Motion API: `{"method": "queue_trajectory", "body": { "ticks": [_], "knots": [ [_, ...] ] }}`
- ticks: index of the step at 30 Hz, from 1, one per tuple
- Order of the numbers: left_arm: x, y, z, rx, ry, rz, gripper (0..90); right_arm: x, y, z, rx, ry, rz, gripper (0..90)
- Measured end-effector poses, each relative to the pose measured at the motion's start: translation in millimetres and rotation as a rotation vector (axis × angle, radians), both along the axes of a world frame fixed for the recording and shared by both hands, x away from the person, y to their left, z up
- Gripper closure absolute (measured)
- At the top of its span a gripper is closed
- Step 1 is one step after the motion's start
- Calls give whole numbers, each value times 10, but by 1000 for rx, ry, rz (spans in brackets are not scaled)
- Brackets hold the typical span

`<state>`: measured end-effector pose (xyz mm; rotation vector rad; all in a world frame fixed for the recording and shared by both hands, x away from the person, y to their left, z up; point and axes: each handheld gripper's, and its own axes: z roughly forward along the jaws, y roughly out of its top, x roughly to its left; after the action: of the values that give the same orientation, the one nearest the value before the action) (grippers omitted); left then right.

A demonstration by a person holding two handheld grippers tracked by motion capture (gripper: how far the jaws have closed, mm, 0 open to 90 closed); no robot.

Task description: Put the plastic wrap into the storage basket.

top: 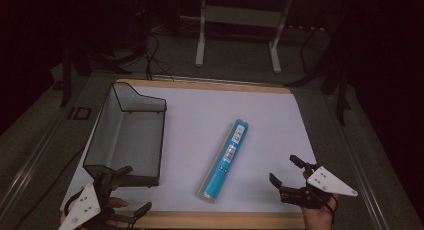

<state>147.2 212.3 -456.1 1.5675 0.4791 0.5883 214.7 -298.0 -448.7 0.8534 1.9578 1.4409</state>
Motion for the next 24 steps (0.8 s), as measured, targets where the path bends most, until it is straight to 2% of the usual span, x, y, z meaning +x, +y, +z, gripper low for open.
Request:
{"method": "queue_trajectory", "body": {
  "ticks": [3, 8, 11, 17, 20, 23, 24],
  "knots": [
    [-2, -8, -2, -1, 1, -6, 6, 1, 15, -2, -23, 23, -8, 112],
    [-2, -3, 2, -2, -1, -3, 6, 1, 34, 16, -35, 42, 25, 112],
    [-6, -6, 3, 0, -3, -3, 6, -12, 66, 26, -75, 31, 29, 112],
    [-22, -19, 0, 5, -11, 7, 6, -29, 209, 25, -138, 54, 93, 116],
    [-18, -29, -9, 27, -10, 10, 6, -53, 286, 46, -166, 36, 93, 114],
    [-12, -30, -10, 24, -8, 9, 6, -64, 341, 58, -192, 16, 79, 112],
    [-5, -34, -13, 24, -3, 5, 6, -67, 425, 59, -233, -1, 70, 112]
  ]
}}
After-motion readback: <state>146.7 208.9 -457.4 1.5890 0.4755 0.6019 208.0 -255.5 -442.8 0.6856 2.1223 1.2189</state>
